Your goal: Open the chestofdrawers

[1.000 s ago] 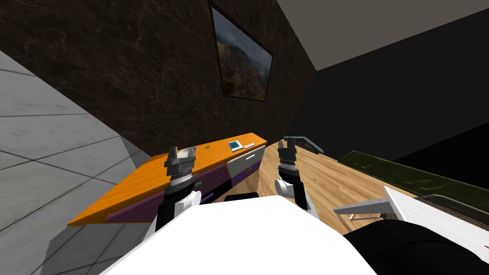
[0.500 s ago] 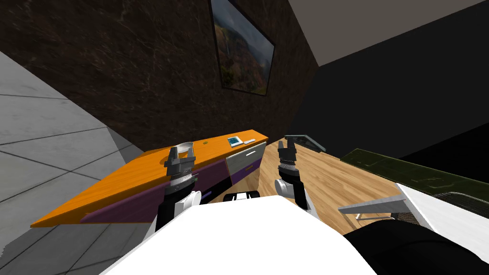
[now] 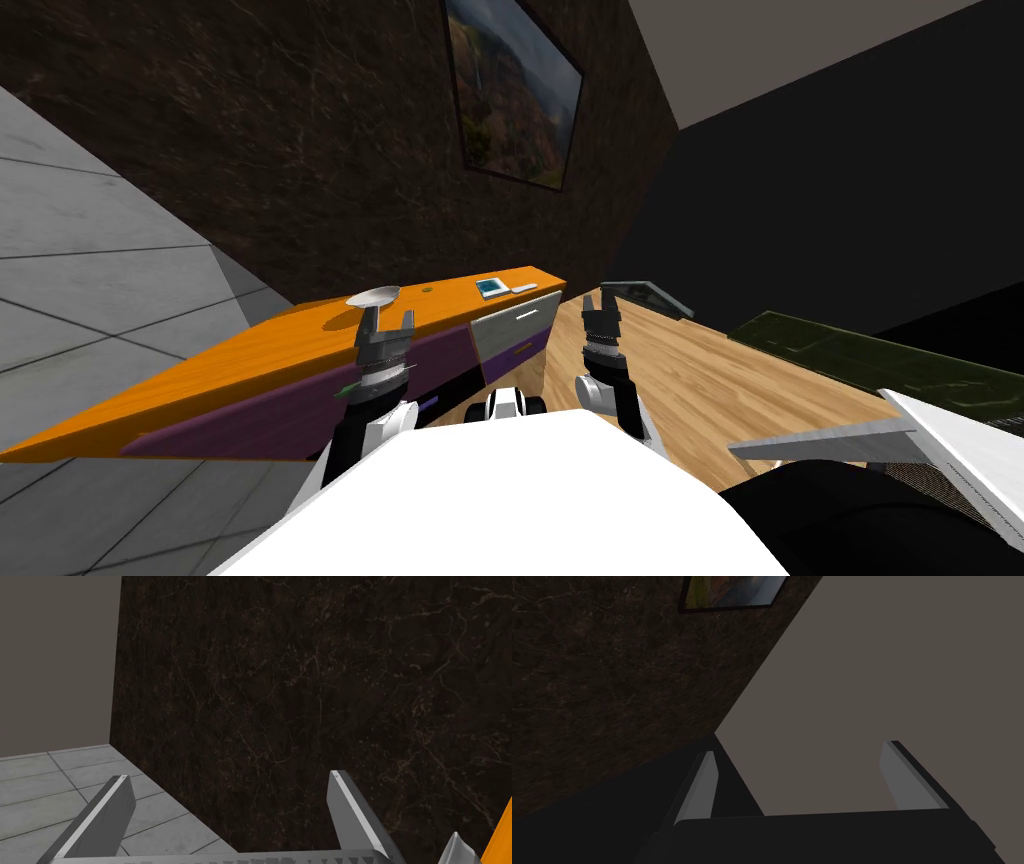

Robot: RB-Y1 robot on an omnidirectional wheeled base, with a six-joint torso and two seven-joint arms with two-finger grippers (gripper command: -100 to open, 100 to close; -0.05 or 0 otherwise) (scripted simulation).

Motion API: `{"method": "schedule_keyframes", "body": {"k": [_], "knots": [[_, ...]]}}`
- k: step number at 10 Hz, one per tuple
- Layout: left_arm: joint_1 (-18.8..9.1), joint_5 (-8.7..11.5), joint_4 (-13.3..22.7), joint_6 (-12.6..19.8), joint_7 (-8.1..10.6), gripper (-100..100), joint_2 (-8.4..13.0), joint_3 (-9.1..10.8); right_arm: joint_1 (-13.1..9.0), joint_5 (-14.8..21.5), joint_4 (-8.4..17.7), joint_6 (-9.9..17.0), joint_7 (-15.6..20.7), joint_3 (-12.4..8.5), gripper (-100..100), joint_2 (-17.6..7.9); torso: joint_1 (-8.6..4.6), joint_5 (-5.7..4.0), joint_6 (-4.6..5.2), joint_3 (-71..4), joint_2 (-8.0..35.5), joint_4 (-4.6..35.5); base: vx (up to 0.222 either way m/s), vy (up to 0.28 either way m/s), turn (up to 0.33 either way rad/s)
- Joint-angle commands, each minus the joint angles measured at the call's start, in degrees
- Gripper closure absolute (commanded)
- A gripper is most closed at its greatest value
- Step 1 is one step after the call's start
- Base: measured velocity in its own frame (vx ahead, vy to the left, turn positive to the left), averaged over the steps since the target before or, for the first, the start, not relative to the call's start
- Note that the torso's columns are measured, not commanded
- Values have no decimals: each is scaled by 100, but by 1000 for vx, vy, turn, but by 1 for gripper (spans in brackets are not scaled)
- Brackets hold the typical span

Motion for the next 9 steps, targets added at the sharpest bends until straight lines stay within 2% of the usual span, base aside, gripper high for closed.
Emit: {"method": "schedule_keyframes", "body": {"k": [1, 5, 9], "knots": [[-55, -47, 189, 8, 66, -100, 379, -65, 0, 0, 0, 0, 0, 0, 0, 0, -1, 0, 0, -4, 5, 5, 49, -85, 125], [-213, -153, 679, -5, 203, -100, 666, -203, 1, 0, 0, 0, 0, 1, 0, 1, -1, -1, 0, -3, 10, 8, 71, -126, 149], [-402, -280, 1265, -20, 366, -100, 788, -368, 0, 0, 0, 0, 0, 1, 0, 1, 12, 3, 0, 2, 16, 11, 63, -145, 177]]}}
